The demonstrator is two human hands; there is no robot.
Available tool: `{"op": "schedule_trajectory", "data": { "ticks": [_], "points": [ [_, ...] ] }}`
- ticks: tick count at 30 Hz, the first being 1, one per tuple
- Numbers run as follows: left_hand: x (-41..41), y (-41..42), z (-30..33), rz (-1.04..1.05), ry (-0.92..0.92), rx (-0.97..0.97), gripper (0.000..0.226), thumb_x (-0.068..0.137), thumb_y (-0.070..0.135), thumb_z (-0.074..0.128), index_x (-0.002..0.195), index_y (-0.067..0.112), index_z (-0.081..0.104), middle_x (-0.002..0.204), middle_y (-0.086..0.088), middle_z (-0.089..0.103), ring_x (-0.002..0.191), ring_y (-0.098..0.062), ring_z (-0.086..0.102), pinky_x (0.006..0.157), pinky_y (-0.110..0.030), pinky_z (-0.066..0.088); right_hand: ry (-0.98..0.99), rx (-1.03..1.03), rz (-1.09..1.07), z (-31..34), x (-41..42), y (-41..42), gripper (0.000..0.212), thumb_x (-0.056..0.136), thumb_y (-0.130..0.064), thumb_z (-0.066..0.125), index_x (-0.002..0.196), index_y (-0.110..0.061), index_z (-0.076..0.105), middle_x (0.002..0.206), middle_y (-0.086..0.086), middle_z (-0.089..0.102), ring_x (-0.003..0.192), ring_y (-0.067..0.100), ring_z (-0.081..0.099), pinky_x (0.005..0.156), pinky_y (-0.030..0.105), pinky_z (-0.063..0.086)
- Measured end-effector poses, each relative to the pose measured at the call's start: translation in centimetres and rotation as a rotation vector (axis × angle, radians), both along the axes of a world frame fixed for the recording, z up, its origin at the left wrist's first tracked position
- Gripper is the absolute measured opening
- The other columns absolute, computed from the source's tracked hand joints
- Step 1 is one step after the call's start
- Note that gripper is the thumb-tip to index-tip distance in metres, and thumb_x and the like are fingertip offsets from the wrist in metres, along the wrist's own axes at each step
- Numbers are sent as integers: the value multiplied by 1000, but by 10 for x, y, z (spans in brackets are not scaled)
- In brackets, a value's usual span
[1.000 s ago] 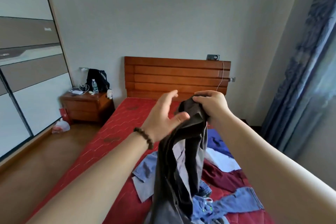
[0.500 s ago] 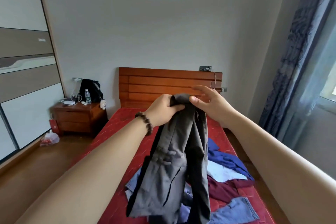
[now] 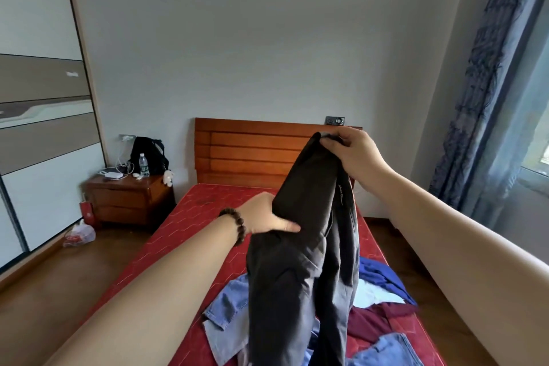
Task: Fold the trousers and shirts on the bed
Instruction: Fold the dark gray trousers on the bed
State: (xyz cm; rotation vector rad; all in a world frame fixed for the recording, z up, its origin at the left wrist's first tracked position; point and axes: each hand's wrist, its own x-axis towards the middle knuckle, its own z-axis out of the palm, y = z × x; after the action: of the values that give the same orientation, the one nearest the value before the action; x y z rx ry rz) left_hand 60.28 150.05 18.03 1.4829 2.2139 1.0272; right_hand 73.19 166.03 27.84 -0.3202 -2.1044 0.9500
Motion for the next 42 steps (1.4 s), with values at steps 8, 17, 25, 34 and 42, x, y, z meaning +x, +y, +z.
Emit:
{"op": "schedule_trajectory", "data": {
  "ticks": [8, 17, 25, 34, 42],
  "points": [
    [0, 5, -2, -6, -47, -53, 31, 72, 44, 79, 96, 26, 74, 93, 13, 74, 88, -1, 68, 86, -22, 51, 126, -121, -141, -7, 14, 44, 17, 86, -21, 67, 77, -36, 67, 79, -7, 68, 74, 15, 62, 71, 29, 51],
    [13, 30, 57, 72, 21, 161, 17, 67, 37, 85, 65, 26, 72, 67, 15, 70, 65, 5, 64, 60, -13, 46, -188, 317, -129, -24, 19, 48, 69, 83, -38, 71, 142, -25, 39, 144, 5, 41, 131, 24, 39, 106, 39, 35],
    [26, 29, 86, -83, 188, 4, 16, 69, 37, 83, 76, 35, 69, 89, 16, 71, 82, 2, 65, 74, -20, 46, -492, 405, 358, -6, 22, 23, 61, 86, -15, 69, 140, -30, 44, 109, 1, 67, 103, 16, 62, 95, 31, 47],
    [31, 16, 83, -23, 173, 66, 19, 68, 31, 84, 80, 22, 72, 75, 12, 71, 73, 3, 65, 65, -15, 48, -467, -179, 589, -9, 26, -7, 41, 93, -12, 60, 131, -23, 51, 114, 16, 65, 97, 26, 66, 84, 44, 57],
    [32, 2, 79, -31, -16, 280, 39, 71, 19, 83, 107, 15, 68, 101, 3, 72, 96, -6, 67, 90, -26, 52, -70, -20, 246, -8, 21, 4, 32, 87, 8, 56, 91, -20, 69, 90, 4, 72, 87, 22, 68, 79, 38, 54]
  ]
}}
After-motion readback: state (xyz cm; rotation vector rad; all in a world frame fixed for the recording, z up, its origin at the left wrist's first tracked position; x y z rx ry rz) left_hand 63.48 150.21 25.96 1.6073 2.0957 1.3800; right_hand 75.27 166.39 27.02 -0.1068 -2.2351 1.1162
